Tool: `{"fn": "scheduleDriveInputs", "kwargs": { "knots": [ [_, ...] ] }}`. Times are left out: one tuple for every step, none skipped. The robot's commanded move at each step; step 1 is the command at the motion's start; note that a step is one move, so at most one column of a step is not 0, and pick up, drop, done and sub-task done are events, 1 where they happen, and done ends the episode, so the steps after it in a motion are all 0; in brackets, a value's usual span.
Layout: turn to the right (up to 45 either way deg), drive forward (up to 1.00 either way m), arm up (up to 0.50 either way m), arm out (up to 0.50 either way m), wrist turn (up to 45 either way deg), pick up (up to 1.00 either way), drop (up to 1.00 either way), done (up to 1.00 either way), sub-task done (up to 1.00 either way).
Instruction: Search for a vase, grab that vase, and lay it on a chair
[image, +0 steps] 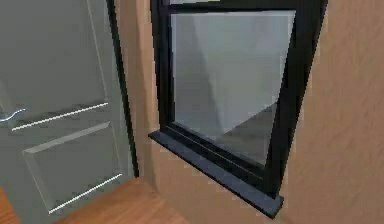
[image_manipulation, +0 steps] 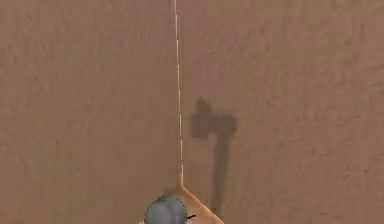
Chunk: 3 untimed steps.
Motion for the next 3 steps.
{"fn": "scheduleDriveInputs", "kwargs": {
  "knots": [
    [-45.0, 0.0, 0.0, 0.0, 0.0, 0.0, 0.0, 0.0, 0.0],
    [-27.0, 0.0, 0.0, 0.0, 0.0, 0.0, 0.0, 0.0, 0.0],
    [0.0, 0.3, 0.0, 0.0, 0.0, 0.0, 0.0, 0.0, 0.0]
  ]
}}
